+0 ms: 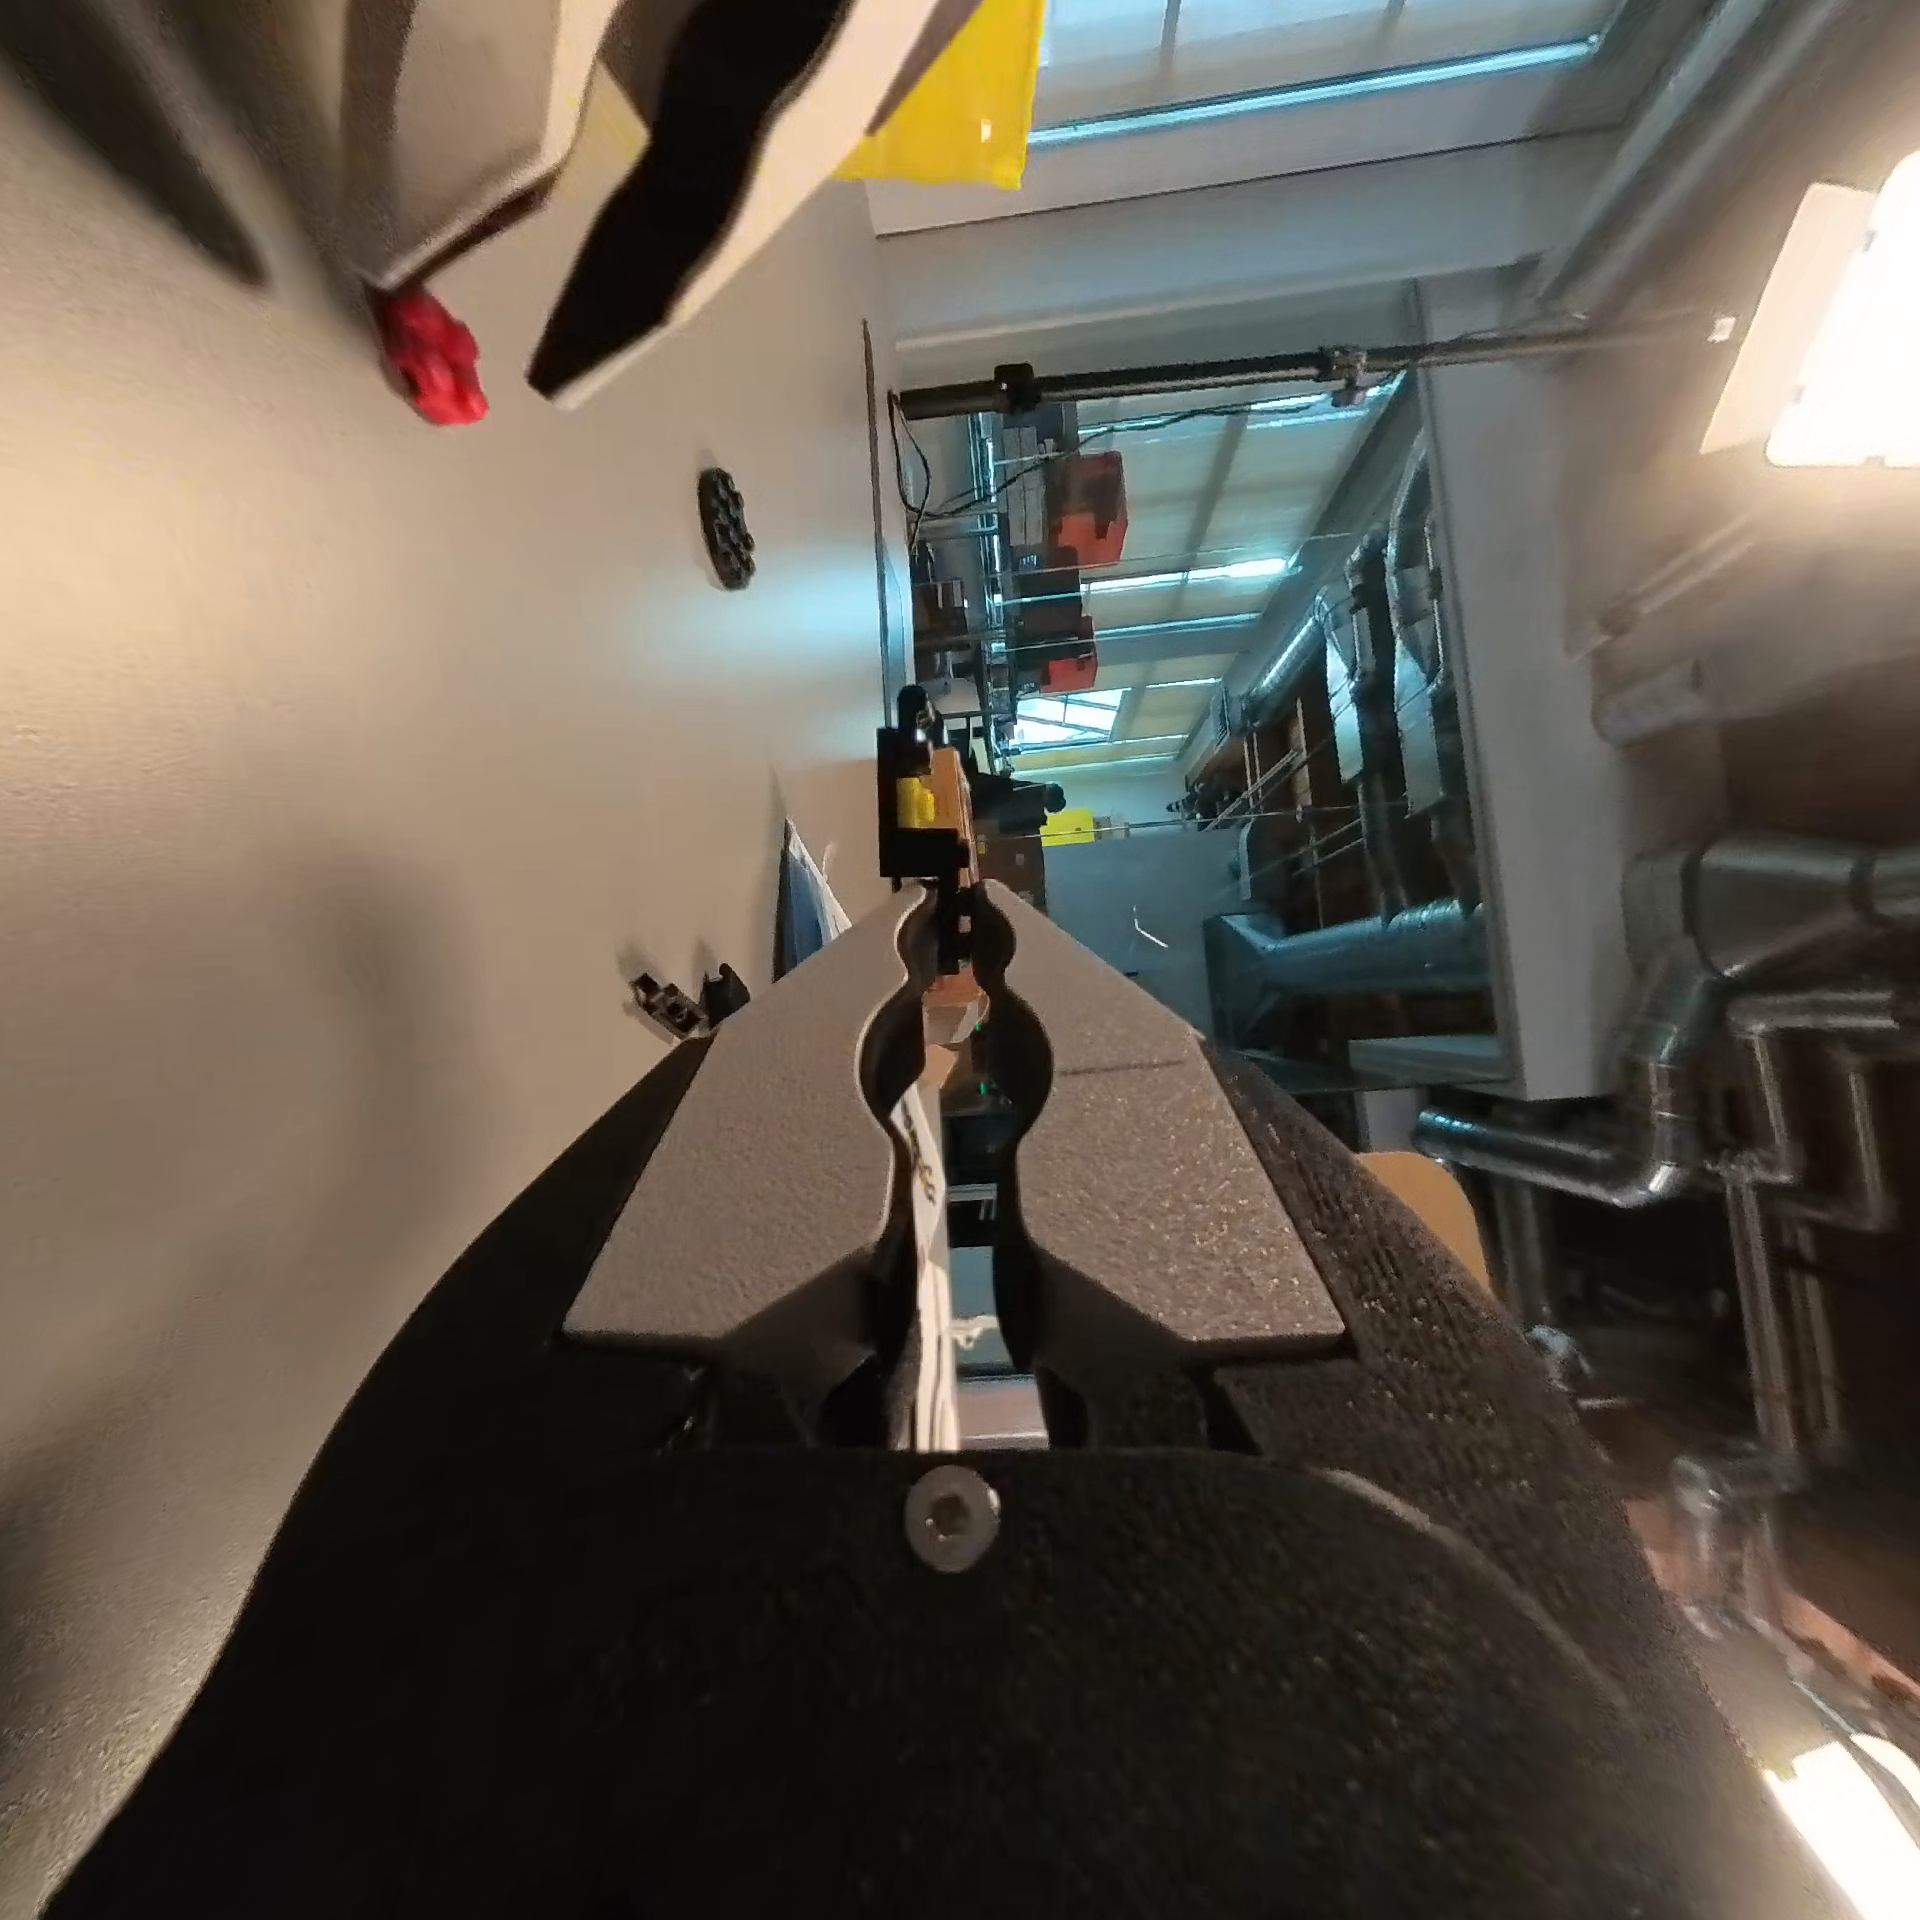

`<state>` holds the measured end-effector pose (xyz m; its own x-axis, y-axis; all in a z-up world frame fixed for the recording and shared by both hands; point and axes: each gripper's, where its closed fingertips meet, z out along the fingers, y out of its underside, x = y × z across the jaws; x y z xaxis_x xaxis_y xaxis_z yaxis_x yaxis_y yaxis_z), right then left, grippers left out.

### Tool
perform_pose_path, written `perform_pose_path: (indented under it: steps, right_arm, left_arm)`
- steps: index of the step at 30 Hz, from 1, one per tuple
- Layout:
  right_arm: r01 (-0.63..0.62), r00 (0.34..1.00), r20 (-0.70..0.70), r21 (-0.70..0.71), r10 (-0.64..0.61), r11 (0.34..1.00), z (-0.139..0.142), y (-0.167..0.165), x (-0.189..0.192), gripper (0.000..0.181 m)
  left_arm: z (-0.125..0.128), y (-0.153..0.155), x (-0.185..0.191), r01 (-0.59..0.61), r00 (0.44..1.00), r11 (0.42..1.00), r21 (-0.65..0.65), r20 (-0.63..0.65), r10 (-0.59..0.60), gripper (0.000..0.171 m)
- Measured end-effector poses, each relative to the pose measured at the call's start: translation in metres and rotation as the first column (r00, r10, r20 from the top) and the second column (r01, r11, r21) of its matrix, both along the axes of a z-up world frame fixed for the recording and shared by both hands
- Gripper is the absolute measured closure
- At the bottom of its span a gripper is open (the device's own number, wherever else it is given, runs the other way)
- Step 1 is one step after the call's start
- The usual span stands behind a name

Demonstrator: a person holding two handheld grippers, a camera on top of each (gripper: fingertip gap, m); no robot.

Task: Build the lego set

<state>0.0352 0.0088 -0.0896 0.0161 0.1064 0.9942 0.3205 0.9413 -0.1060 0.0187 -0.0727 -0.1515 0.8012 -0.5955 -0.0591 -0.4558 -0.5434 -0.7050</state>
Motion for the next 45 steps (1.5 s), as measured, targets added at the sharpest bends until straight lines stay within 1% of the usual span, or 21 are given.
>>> perform_pose_path:
  steps: [2, 5, 7, 12, 14, 16, 17, 18, 20, 22, 23, 24, 26, 31, 36, 45]
  right_arm:
    - [-0.002, 1.000, 0.006, 0.024, 0.001, 1.000, 0.000, -0.001, 0.000, 0.179]
    - [-0.007, 1.000, 0.014, 0.050, 0.007, 0.999, -0.002, -0.004, -0.001, 0.179]
    - [-0.011, 1.000, 0.017, 0.053, 0.010, 0.999, -0.002, -0.004, -0.002, 0.179]
    - [-0.009, 1.000, 0.009, 0.038, 0.009, 0.999, -0.001, -0.003, -0.001, 0.178]
    - [-0.011, 1.000, 0.007, 0.032, 0.010, 0.999, -0.001, -0.003, -0.001, 0.179]
    - [-0.011, 1.000, 0.009, 0.031, 0.011, 0.999, -0.002, -0.003, -0.001, 0.179]
    - [-0.013, 1.000, 0.011, 0.030, 0.012, 0.999, -0.002, -0.003, -0.002, 0.179]
    - [-0.014, 1.000, 0.013, 0.031, 0.014, 0.999, -0.002, -0.004, -0.002, 0.179]
    - [-0.020, 1.000, 0.014, 0.036, 0.019, 0.999, -0.002, -0.005, -0.002, 0.179]
    - [-0.028, 0.999, 0.015, 0.043, 0.028, 0.999, -0.002, -0.007, -0.003, 0.179]
    - [-0.033, 0.999, 0.017, 0.045, 0.033, 0.998, -0.002, -0.008, -0.003, 0.179]
    - [-0.037, 0.999, 0.018, 0.049, 0.037, 0.998, -0.003, -0.010, -0.003, 0.179]
    - [-0.044, 0.999, 0.023, 0.060, 0.043, 0.997, -0.003, -0.012, -0.003, 0.179]
    - [-0.049, 0.999, 0.020, 0.065, 0.048, 0.997, -0.002, -0.014, -0.003, 0.179]
    - [-0.048, 0.999, 0.017, 0.062, 0.047, 0.997, -0.002, -0.013, -0.003, 0.178]
    - [-0.049, 0.999, 0.017, 0.059, 0.048, 0.997, -0.001, -0.014, -0.002, 0.179]
  left_arm:
    - [-0.007, 0.000, -0.006, -0.011, 1.000, 1.000, 0.003, -0.016, 0.011, 0.142]
    - [-0.007, 0.001, -0.007, -0.028, 0.999, 1.000, -0.005, 0.031, 0.028, 0.146]
    - [-0.008, 0.000, -0.005, -0.013, 0.999, 1.000, -0.017, 0.048, 0.014, 0.149]
    - [-0.008, 0.000, -0.004, 0.026, 0.998, 0.999, -0.029, 0.053, -0.024, 0.150]
    - [-0.008, 0.000, -0.003, 0.042, 0.997, 0.998, -0.038, 0.061, -0.040, 0.156]
    - [-0.007, 0.002, -0.006, 0.046, 0.998, 0.998, -0.039, 0.037, -0.044, 0.157]
    - [-0.003, 0.005, -0.007, 0.043, 0.999, 0.999, -0.020, 0.034, -0.042, 0.156]
    - [0.009, 0.009, -0.005, 0.041, 0.997, 0.999, 0.029, 0.068, -0.042, 0.157]
    - [0.047, 0.016, 0.005, 0.039, 0.980, 0.989, 0.144, 0.189, -0.066, 0.157]
    - [0.078, 0.023, 0.010, 0.036, 0.967, 0.973, 0.229, 0.239, -0.092, 0.157]
    - [0.085, 0.025, 0.012, 0.047, 0.966, 0.972, 0.231, 0.238, -0.103, 0.157]
    - [0.086, 0.027, 0.015, 0.063, 0.966, 0.975, 0.211, 0.232, -0.113, 0.157]
    - [0.082, 0.031, 0.021, 0.097, 0.969, 0.982, 0.160, 0.212, -0.130, 0.157]
    - [0.065, 0.040, 0.027, 0.105, 0.977, 0.993, 0.059, 0.178, -0.114, 0.157]
    - [0.056, 0.044, 0.028, 0.094, 0.986, 0.995, 0.026, 0.136, -0.097, 0.157]
    - [0.055, 0.044, 0.027, 0.096, 0.992, 0.995, 0.033, 0.075, -0.099, 0.157]
